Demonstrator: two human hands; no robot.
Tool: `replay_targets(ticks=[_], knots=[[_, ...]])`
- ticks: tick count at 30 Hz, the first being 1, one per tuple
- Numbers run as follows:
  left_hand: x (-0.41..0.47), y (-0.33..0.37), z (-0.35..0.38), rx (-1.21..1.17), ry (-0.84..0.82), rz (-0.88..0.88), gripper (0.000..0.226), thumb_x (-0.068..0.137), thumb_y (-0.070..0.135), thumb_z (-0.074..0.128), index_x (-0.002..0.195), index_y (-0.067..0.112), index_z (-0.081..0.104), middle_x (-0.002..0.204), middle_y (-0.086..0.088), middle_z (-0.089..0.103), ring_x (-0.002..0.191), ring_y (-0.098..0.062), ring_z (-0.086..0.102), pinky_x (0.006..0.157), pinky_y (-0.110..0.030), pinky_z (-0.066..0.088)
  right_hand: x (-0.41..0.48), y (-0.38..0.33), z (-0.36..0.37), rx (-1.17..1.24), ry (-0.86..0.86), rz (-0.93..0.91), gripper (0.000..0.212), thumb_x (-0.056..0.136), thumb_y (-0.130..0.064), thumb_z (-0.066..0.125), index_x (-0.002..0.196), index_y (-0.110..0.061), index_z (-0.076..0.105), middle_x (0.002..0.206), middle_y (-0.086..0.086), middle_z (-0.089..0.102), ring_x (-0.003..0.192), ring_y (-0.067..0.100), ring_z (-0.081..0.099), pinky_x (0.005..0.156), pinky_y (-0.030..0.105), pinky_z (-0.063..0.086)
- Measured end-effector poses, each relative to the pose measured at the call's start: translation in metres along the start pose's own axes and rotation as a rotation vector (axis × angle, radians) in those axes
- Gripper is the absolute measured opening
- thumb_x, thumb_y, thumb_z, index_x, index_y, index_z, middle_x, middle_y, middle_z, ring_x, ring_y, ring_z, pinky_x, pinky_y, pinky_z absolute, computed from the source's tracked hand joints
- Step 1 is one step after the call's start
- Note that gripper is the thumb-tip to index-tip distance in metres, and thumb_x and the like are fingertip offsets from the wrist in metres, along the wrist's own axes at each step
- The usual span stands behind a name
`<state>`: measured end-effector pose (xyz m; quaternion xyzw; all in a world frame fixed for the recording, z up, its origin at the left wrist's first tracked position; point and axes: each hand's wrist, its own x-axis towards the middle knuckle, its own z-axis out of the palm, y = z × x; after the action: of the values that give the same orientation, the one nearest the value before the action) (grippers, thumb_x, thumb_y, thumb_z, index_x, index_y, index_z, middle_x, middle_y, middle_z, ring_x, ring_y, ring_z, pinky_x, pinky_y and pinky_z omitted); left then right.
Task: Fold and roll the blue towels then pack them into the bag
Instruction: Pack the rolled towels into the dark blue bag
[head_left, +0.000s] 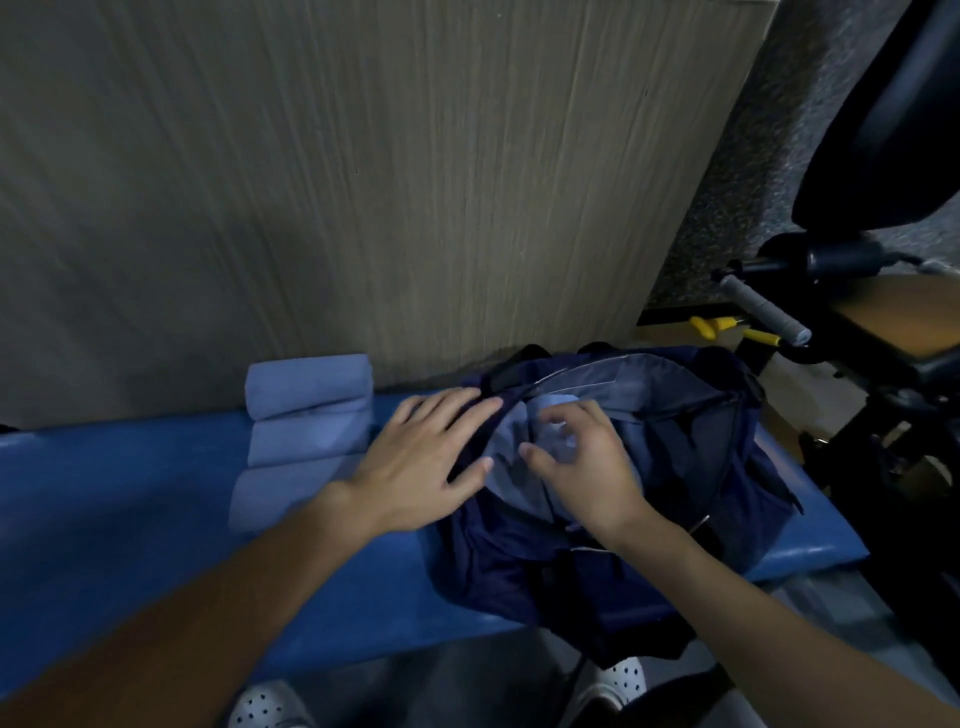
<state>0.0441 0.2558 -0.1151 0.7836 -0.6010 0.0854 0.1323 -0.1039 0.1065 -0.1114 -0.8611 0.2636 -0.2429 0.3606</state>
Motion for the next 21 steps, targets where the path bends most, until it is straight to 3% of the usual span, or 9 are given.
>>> replay_targets(ticks=[4, 10, 13, 17, 21], knots=[[-0.028, -0.041, -0.013, 0.016, -0.042, -0.190, 0.064, 0.093, 0.056, 0.025, 0.146, 0.022, 0.036, 0.144, 0.003, 0.045, 0.133, -0.018, 0.041, 0.108, -0.039, 0.034, 0.005, -0.038, 0.035, 0.087, 0.033, -0.109, 0.023, 0.083, -0.017, 0.074, 0.104, -0.013, 0.065, 0.101, -0.002, 0.054, 0.089, 0.006, 0.051, 0.078, 0.006, 0.037], [-0.073, -0.109, -0.013, 0.086, -0.083, -0.295, 0.058, 0.084, 0.053, 0.032, 0.116, 0.016, 0.063, 0.114, -0.001, 0.064, 0.104, -0.026, 0.062, 0.084, -0.041, 0.047, 0.008, -0.079, 0.105, 0.153, -0.122, -0.188, 0.024, 0.082, -0.010, 0.072, 0.096, -0.023, 0.058, 0.092, -0.012, 0.049, 0.079, -0.001, 0.051, 0.074, 0.007, 0.038], [-0.088, -0.130, -0.010, 0.100, -0.234, -0.387, 0.058, 0.086, 0.056, 0.032, 0.124, 0.021, 0.058, 0.124, 0.002, 0.060, 0.114, -0.024, 0.055, 0.087, -0.038, 0.040, 0.005, -0.087, 0.130, 0.141, -0.231, -0.095, 0.021, 0.086, -0.014, 0.069, 0.101, -0.022, 0.056, 0.098, -0.006, 0.051, 0.087, 0.002, 0.050, 0.077, 0.005, 0.039], [-0.097, -0.148, 0.000, 0.085, -0.435, -0.418, 0.052, 0.091, 0.053, 0.050, 0.136, 0.027, 0.046, 0.133, 0.005, 0.048, 0.124, -0.019, 0.044, 0.087, -0.039, 0.032, 0.002, -0.094, 0.146, 0.057, -0.318, -0.082, 0.017, 0.089, -0.012, 0.062, 0.106, -0.015, 0.059, 0.103, 0.000, 0.051, 0.095, 0.014, 0.053, 0.086, 0.019, 0.045], [-0.095, -0.148, 0.001, 0.051, -0.480, -0.455, 0.049, 0.083, 0.062, 0.052, 0.122, 0.031, 0.053, 0.121, 0.006, 0.051, 0.117, -0.019, 0.043, 0.085, -0.043, 0.031, 0.001, -0.099, 0.150, 0.073, -0.350, -0.078, 0.019, 0.088, -0.008, 0.063, 0.106, -0.012, 0.059, 0.103, 0.002, 0.051, 0.094, 0.013, 0.053, 0.081, 0.014, 0.042]])
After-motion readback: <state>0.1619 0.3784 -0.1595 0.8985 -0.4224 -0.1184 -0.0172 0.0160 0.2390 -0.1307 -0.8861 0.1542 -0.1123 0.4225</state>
